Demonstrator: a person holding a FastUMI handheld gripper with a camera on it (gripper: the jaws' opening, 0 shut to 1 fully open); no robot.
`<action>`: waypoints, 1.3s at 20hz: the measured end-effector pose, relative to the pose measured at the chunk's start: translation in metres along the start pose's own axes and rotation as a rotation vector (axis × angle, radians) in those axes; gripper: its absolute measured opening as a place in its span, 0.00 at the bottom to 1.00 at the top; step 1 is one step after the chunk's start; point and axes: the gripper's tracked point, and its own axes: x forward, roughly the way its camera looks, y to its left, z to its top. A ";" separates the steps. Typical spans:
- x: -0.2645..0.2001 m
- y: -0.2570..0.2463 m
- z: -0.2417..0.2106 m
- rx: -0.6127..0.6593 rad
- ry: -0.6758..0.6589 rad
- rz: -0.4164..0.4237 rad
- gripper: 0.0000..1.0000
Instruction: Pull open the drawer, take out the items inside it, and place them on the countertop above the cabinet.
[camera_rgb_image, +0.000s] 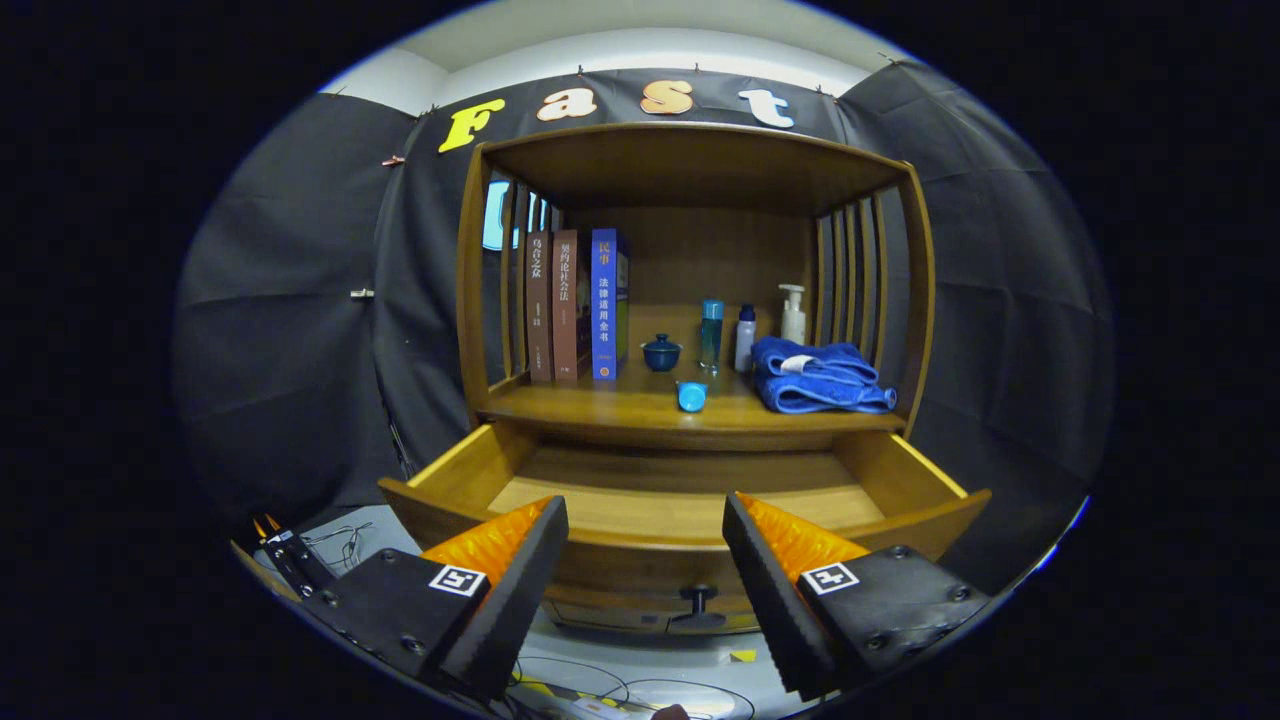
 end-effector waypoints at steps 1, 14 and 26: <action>-0.001 -0.004 -0.012 0.021 -0.002 -0.015 0.99; 0.034 -0.023 -0.081 0.053 -0.031 -0.082 0.99; 0.034 -0.021 -0.078 0.082 -0.019 -0.086 0.99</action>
